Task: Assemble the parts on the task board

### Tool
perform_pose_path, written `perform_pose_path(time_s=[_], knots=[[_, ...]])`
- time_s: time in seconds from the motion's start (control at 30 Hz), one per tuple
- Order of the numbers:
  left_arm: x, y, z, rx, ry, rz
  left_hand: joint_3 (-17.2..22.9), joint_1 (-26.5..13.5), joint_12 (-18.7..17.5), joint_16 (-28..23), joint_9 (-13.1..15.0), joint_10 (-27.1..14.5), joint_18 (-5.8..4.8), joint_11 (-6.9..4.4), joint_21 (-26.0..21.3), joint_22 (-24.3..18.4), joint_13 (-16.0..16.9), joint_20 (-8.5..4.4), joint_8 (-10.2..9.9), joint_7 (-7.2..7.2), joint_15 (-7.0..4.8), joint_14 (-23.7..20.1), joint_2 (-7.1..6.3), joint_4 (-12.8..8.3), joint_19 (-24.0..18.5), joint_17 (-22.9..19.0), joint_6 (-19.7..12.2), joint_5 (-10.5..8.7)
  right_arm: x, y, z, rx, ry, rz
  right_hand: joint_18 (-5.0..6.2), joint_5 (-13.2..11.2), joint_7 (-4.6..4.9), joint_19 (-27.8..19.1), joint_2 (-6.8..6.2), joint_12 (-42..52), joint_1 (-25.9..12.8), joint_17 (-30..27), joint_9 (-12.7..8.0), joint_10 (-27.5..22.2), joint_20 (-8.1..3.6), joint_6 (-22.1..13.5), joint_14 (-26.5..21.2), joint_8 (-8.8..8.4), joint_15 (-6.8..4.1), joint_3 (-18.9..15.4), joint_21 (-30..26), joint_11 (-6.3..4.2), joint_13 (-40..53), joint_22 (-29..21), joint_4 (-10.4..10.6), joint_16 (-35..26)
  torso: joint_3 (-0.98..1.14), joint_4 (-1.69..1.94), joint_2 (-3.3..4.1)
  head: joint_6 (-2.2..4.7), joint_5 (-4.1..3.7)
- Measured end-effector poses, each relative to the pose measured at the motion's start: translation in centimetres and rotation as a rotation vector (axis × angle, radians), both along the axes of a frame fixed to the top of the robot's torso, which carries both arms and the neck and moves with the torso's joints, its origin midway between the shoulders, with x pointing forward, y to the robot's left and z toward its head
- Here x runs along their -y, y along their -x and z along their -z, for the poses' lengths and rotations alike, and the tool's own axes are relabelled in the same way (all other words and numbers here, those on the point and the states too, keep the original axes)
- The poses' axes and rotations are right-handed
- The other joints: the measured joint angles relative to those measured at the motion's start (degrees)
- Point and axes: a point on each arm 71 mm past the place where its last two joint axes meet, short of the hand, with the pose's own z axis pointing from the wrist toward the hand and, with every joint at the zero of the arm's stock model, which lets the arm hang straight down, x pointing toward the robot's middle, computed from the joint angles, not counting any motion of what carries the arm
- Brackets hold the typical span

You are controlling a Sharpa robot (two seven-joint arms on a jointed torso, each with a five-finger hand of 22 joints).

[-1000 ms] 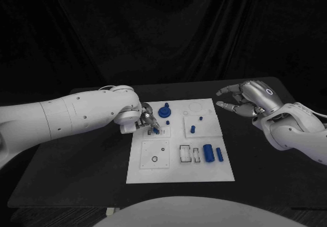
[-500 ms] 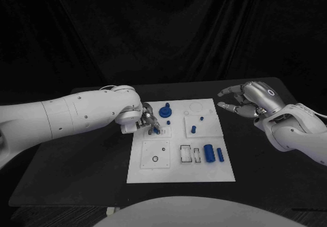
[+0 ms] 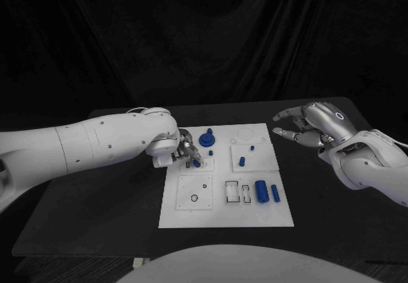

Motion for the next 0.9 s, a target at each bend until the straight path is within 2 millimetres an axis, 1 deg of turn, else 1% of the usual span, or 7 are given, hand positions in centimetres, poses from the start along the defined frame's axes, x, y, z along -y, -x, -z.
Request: perform_pose_path(time_s=[0.4, 0.47, 0.53, 0.63, 0.7, 0.77, 0.9], knots=[[0.01, 0.06, 0.09, 0.002, 0.003, -0.003, 0.3, -0.4, 0.0, 0.0, 0.0, 0.0, 0.0, 0.0, -0.2, 0.0, 0.0, 0.0, -0.1, -0.15, 0.0, 0.0, 0.1, 0.3, 0.0, 0.0, 0.1, -0.77, 0.02, -0.02, 0.05, -0.002, 0.001, 0.001, 0.0, 0.0, 0.0, 0.0, 0.0, 0.0, 0.0, 0.0, 0.0, 0.0, 0.0, 0.0, 0.0, 0.0, 0.0, 0.0, 0.0, 0.0, 0.0, 0.0, 0.0, 0.0, 0.01, 0.01, 0.01, 0.0, 0.1], [-0.02, 0.06, 0.1, 0.002, 0.003, -0.004, 0.9, -0.7, 0.0, 0.0, 0.3, 0.0, 0.0, 0.0, -0.2, 0.0, 0.0, 0.0, -0.7, -0.3, 0.0, 0.0, -0.09, 0.1, 0.0, 0.0, 0.0, -3.49, 0.03, -0.02, 0.08, -0.002, 0.001, 0.001, 0.0, 0.0, 0.0, 0.0, 0.0, 0.0, 0.0, 0.0, 0.0, 0.0, 0.0, 0.0, 0.0, 0.0, 0.0, 0.0, 0.0, 0.0, 0.0, 0.0, 0.0, 0.0, 0.0, 0.01, 0.01, 0.0, 0.07], [-0.04, 0.05, 0.09, 0.002, 0.003, -0.005, 1.0, -0.9, 0.0, 0.0, 0.3, 0.0, 0.0, 0.0, -0.4, 0.0, 0.0, 0.0, -1.0, -0.31, 0.0, 0.0, 0.13, 0.2, 0.0, 0.0, 0.0, -5.13, 0.05, -0.01, 0.12, -0.003, 0.001, 0.002, 0.0, 0.0, 0.0, 0.0, 0.0, 0.0, 0.0, 0.0, 0.0, 0.0, 0.0, 0.0, 0.0, 0.0, 0.0, 0.0, 0.0, 0.0, 0.0, 0.0, 0.0, 0.0, 0.0, 0.01, 0.01, 0.0, 0.07], [-0.1, 0.05, 0.09, 0.003, 0.004, -0.007, -0.3, -2.3, 0.0, 0.0, 0.3, 0.0, 0.0, 0.0, -0.6, 0.0, 0.0, 0.0, -2.3, -0.91, 0.0, 0.0, -0.04, 1.9, 0.0, 0.0, 0.3, -8.84, 0.07, 0.02, 0.24, -0.006, 0.002, 0.003, 0.0, 0.0, 0.0, 0.0, 0.0, 0.0, 0.0, 0.0, 0.0, 0.0, 0.0, 0.0, 0.0, 0.0, 0.0, 0.0, 0.0, 0.0, 0.0, 0.0, 0.0, 0.0, 0.0, 0.03, 0.03, 0.0, 0.07], [-0.17, 0.05, 0.11, 0.003, 0.004, -0.008, -1.0, -2.5, 0.0, 0.0, -0.1, 0.0, 0.0, 0.0, -0.6, 0.0, 0.0, 0.01, -2.9, -0.57, 0.0, 0.0, -0.31, 2.6, 0.0, 0.0, 0.4, -9.6, 0.09, 0.05, 0.33, -0.008, 0.002, 0.003, 0.0, 0.0, 0.0, 0.0, 0.0, 0.0, 0.0, 0.0, 0.0, 0.0, 0.0, 0.0, 0.0, 0.0, 0.0, 0.0, 0.0, 0.0, 0.0, 0.0, 0.0, 0.0, 0.0, 0.03, 0.04, 0.0, 0.07], [-0.21, 0.06, 0.13, 0.003, 0.004, -0.01, -1.2, -2.5, 0.0, 0.0, -0.2, 0.0, 0.0, 0.0, -0.7, 0.0, 0.0, 0.0, -2.9, -0.49, 0.0, 0.0, -0.32, 2.8, 0.0, 0.0, 0.5, -9.68, 0.11, 0.09, 0.42, -0.01, 0.002, 0.003, 0.0, 0.0, 0.0, 0.0, 0.0, 0.0, 0.0, 0.0, 0.0, 0.0, 0.0, 0.0, 0.0, 0.0, 0.0, 0.0, 0.0, 0.0, 0.0, 0.0, 0.0, 0.0, -0.01, 0.03, 0.04, 0.0, 0.07], [-0.28, 0.11, 0.14, 0.006, 0.005, -0.013, -0.8, -2.1, 0.0, 0.0, 0.0, 0.0, 0.0, 0.0, -0.8, 0.0, 0.0, 0.01, -2.9, -0.6, 0.0, 0.0, -0.25, 2.4, 0.0, 0.0, 1.0, -7.08, 0.17, 0.17, 0.59, -0.014, 0.003, 0.005, 0.0, 0.0, 0.0, 0.0, 0.0, 0.0, 0.0, 0.0, 0.0, 0.0, 0.0, 0.0, 0.0, 0.0, 0.0, 0.0, 0.0, 0.0, 0.0, 0.0, 0.0, 0.0, -0.01, 0.03, 0.04, 0.0, 0.07]])
